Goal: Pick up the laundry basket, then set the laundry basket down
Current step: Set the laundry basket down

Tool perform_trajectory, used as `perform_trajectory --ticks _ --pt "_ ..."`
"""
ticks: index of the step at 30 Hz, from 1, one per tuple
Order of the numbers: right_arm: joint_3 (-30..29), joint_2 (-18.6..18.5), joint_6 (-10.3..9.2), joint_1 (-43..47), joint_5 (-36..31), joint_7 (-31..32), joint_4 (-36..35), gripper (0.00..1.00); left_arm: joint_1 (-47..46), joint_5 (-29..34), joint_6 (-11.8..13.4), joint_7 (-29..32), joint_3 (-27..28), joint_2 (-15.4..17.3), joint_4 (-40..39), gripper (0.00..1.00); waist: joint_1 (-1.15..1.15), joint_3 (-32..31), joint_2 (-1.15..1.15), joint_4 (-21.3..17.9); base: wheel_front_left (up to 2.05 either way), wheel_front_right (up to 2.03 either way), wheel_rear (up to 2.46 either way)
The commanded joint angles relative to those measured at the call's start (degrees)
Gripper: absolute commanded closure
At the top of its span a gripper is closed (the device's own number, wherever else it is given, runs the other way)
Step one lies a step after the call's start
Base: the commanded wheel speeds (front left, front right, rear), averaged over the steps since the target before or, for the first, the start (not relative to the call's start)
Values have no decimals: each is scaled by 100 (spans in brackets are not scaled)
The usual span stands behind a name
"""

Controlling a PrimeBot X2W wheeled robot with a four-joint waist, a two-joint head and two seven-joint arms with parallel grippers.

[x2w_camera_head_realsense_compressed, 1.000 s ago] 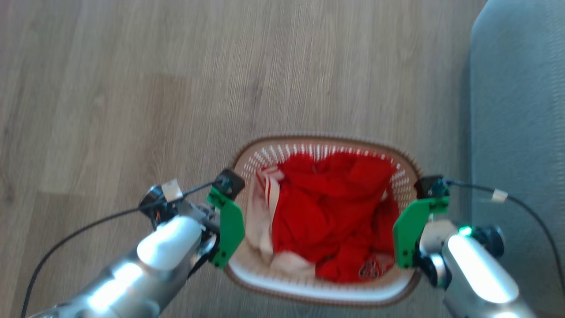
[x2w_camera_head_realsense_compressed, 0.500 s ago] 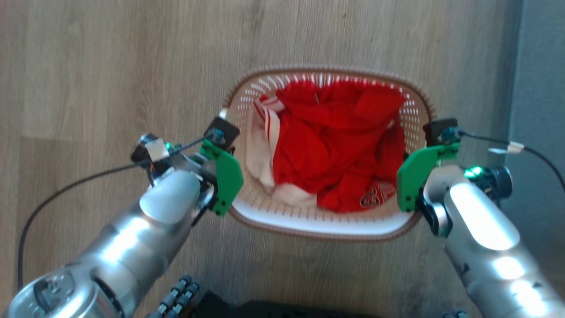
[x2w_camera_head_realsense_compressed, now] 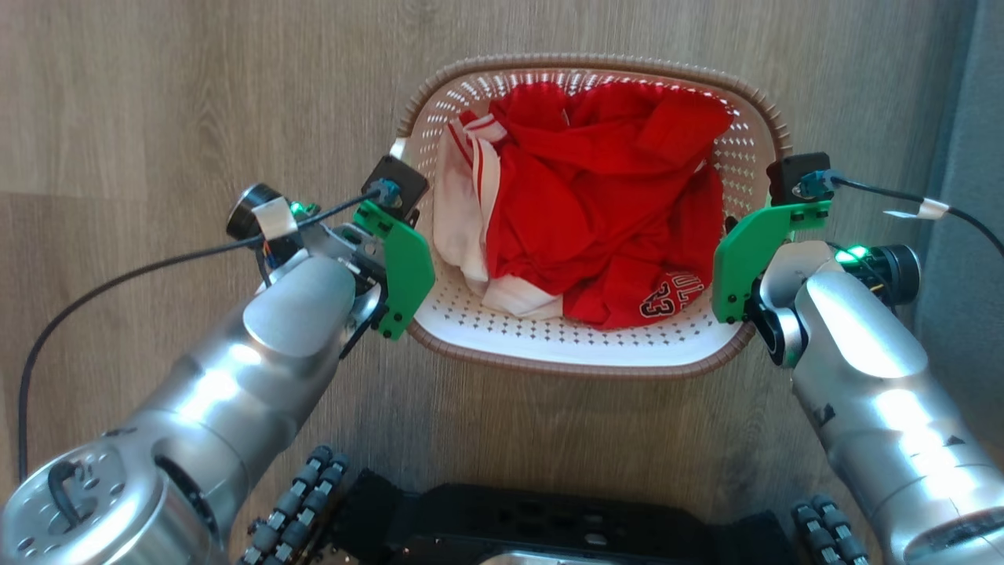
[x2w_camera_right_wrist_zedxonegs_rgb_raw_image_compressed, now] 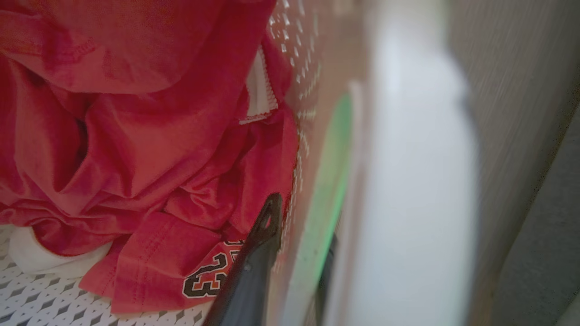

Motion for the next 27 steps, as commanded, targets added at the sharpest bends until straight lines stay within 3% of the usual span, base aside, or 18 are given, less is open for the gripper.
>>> perform_trajectory --ticks 1,27 --pt "223 273 86 -61 14 -158 -96 100 -30 26 -169 15 -147 -77 -191 100 -1 117 0 -24 0 0 0" --pt "740 279 86 -627 593 -490 981 100 -44 -280 -110 -6 -247 -77 -352 100 -1 434 0 68 0 0 0"
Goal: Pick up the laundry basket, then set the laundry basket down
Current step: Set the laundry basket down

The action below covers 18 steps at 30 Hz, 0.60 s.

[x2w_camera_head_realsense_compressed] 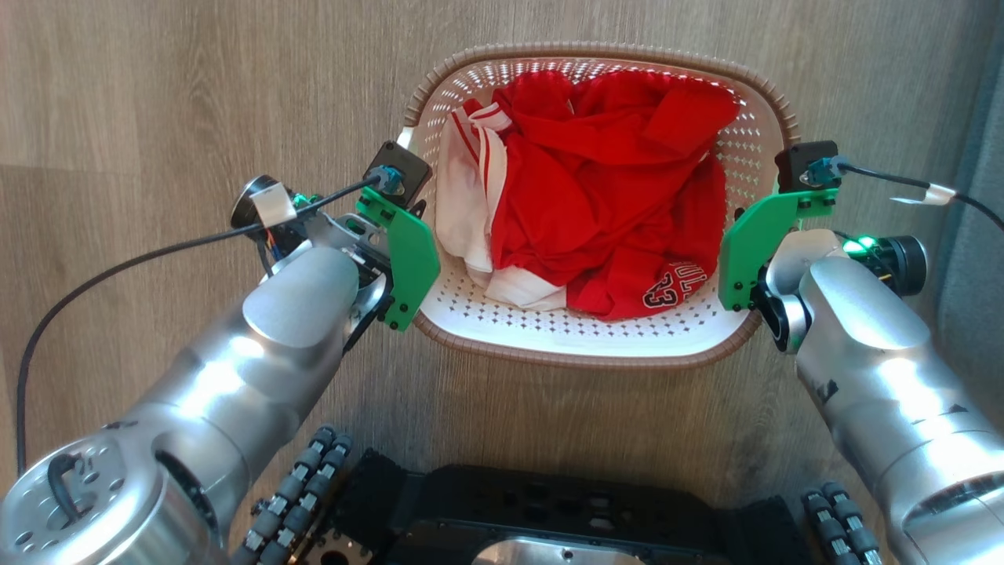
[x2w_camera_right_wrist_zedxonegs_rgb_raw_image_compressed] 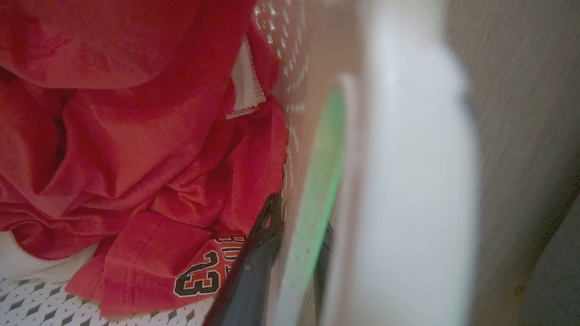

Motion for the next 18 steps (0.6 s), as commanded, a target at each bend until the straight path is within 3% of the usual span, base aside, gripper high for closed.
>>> perform_trajectory --ticks 1,8,9,10,11,12,13,14,18 --pt "224 273 84 22 -9 -45 -141 100 102 51 -113 -55 -117 -78 -230 100 0 6 0 -1 0 0 0" --pt "221 273 84 -70 24 -114 94 100 93 -2 -110 -25 -121 -78 -206 100 0 34 0 9 0 0 0" --pt "209 273 84 -93 19 -117 142 96 97 -16 -101 -21 -122 -78 -202 100 0 36 0 11 0 0 0" --pt "206 273 84 -117 1 -135 183 64 99 -25 -83 -27 -122 -78 -196 100 0 39 0 11 0 0 0" --pt "203 273 84 -134 -9 -154 217 29 97 -27 -46 -51 -122 -78 -189 64 0 40 0 11 0 0 0" --pt "198 273 84 -148 -12 -169 249 0 96 -26 -7 -79 -123 -78 -185 39 0 40 0 12 0 0 0" --pt "190 273 84 -159 -8 -173 283 0 98 -40 23 -102 -123 -78 -182 7 0 40 0 13 0 0 0" --pt "182 273 84 -169 -6 -174 321 0 100 -66 43 -110 -123 -78 -177 0 0 38 0 15 0 0 0" --pt "183 273 84 -202 -45 -192 464 0 85 -198 115 -83 -124 -78 -140 0 0 32 0 28 0 0 0"
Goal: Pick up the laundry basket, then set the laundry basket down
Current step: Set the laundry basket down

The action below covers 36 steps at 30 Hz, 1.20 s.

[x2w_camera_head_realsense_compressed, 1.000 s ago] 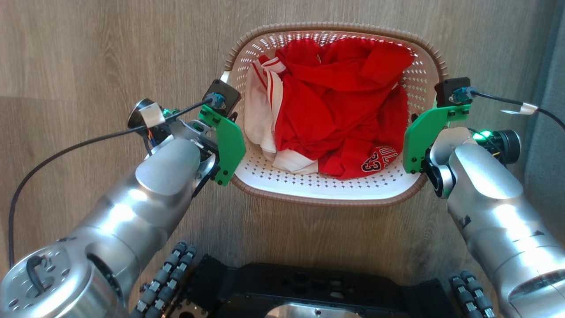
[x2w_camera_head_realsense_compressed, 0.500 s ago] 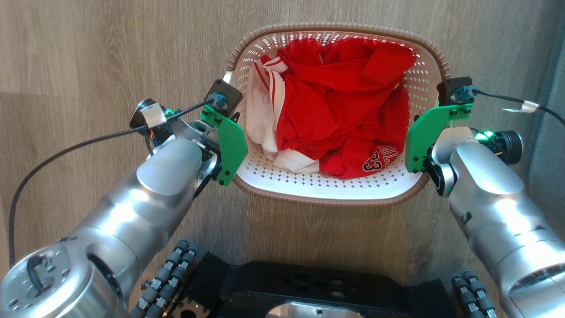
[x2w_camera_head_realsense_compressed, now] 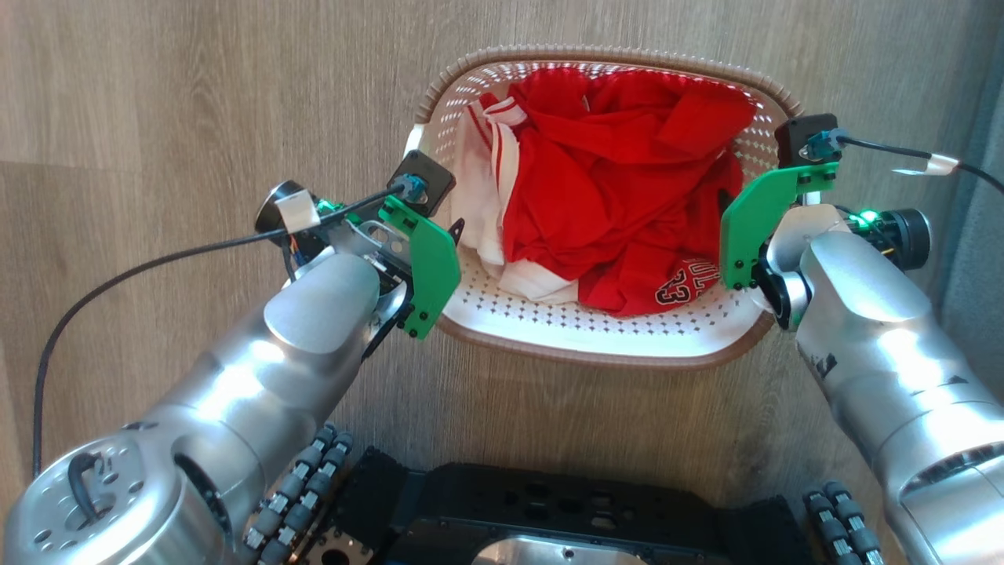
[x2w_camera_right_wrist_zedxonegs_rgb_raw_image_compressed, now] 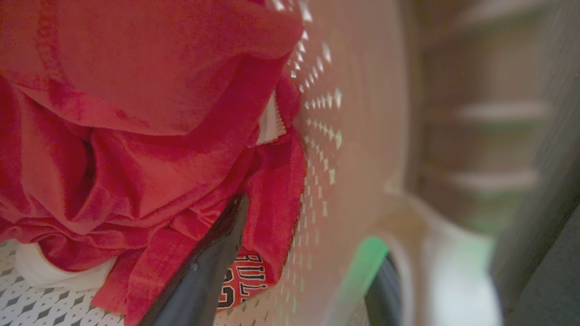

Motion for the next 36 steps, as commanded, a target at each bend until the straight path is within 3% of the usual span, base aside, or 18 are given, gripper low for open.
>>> perform_trajectory --ticks 1,18,29,36 --pt "94 228 41 247 -12 -75 -22 0 62 -42 24 -32 31 54 -61 0 0 -6 0 6 0 0 0" --pt "153 228 41 216 -62 -66 249 0 204 -41 9 174 30 54 73 0 0 -312 0 -12 0 0 0" --pt "192 228 41 442 -14 199 358 0 530 -243 -19 25 30 54 269 0 0 -1049 0 -56 0 0 0" --pt "463 228 41 842 261 391 44 0 802 -234 44 -144 30 54 501 0 0 -1724 0 -105 0 0 0"
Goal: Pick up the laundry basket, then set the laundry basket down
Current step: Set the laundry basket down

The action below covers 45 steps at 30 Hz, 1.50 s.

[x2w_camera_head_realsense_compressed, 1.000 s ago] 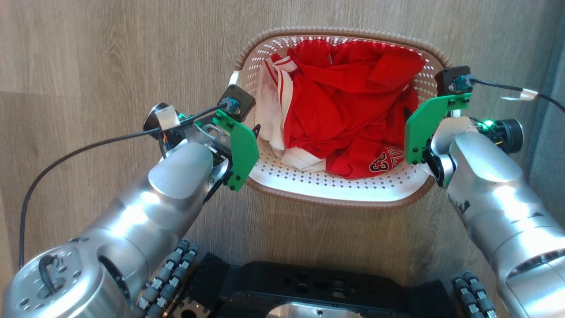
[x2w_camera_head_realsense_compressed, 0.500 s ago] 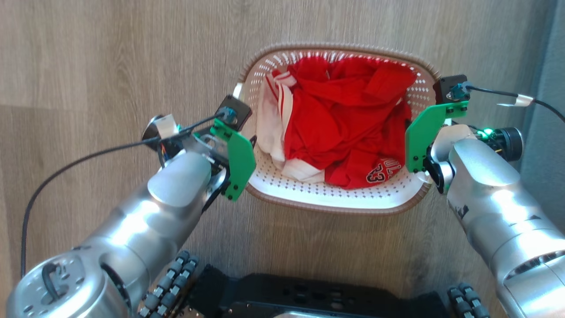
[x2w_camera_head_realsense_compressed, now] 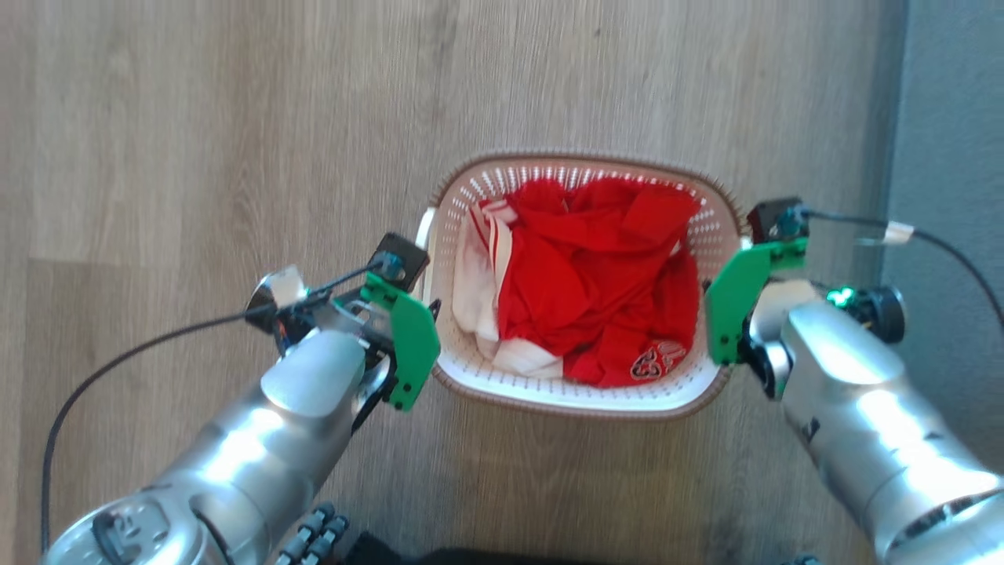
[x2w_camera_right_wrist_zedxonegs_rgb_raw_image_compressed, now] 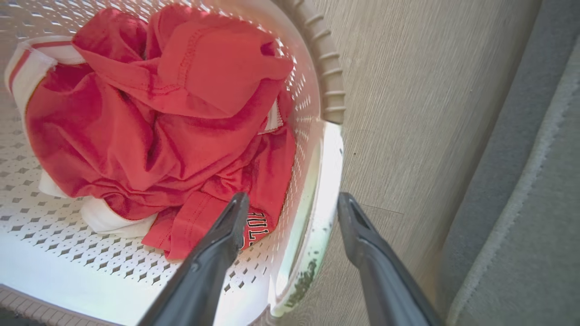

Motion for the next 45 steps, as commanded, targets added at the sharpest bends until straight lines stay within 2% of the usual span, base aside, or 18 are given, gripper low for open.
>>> perform_trajectory --ticks 1,5,11,17,21,22,26,28,30,31,32,36,40,45 --pt "152 141 40 299 52 17 -145 0 95 -30 67 -136 47 95 27 0 0 -338 0 -27 0 0 0" --pt "262 141 40 462 170 -147 -274 0 277 -121 146 -393 76 95 194 0 0 -780 0 -50 0 0 0" --pt "386 141 40 785 703 -464 -685 0 505 -276 243 -906 200 95 368 0 0 -1455 0 -93 0 0 0" --pt "397 141 40 963 1108 -1159 -939 0 530 -332 445 -1170 526 114 257 0 0 -2020 0 -103 0 0 0" --pt "345 141 40 1029 1330 -1825 -1150 0 550 -47 824 -1177 1215 394 -626 0 0 -2292 0 -106 0 0 0" --pt "345 141 40 1029 1330 -1825 -1150 0 550 -47 824 -1177 1215 394 -626 0 0 -2292 0 -106 0 0 0" --pt "242 141 40 1036 1348 -2119 -1388 0 804 644 1194 -1178 2074 740 -1756 0 0 -2523 0 -134 0 0 0" --pt "19 141 40 1024 1274 -2151 -1613 0 1052 1030 1325 -1178 2588 861 -2372 0 0 -2627 0 -157 0 0 0" --pt "-454 141 40 1091 1032 -2155 -2085 0 1365 1424 1381 -1178 3108 927 -2993 0 0 -2725 0 -180 0 0 0" --pt "-689 141 40 1188 887 -2156 -2374 0 1529 1627 1382 -1179 3349 940 -3287 0 0 -2766 0 -183 0 0 0" --pt "-1098 141 40 1461 589 -2157 -2985 0 1859 2014 1372 -1179 3801 924 -3811 0 0 -2851 0 -180 0 0 0" --pt "-1631 141 40 2093 214 -2158 -4158 0 2480 2585 1259 -1179 4688 732 -4740 0 0 -2991 0 -159 0 0 0" --pt "-1886 141 40 2643 54 -2159 -5026 0 2978 3081 1054 -1179 5431 498 -5418 0 0 -3125 0 -136 0 0 0" --pt "-1933 141 40 3187 -92 -2159 -5771 0 3544 3490 728 -1179 5936 263 -5876 0 0 -3317 0 -125 0 0 0"
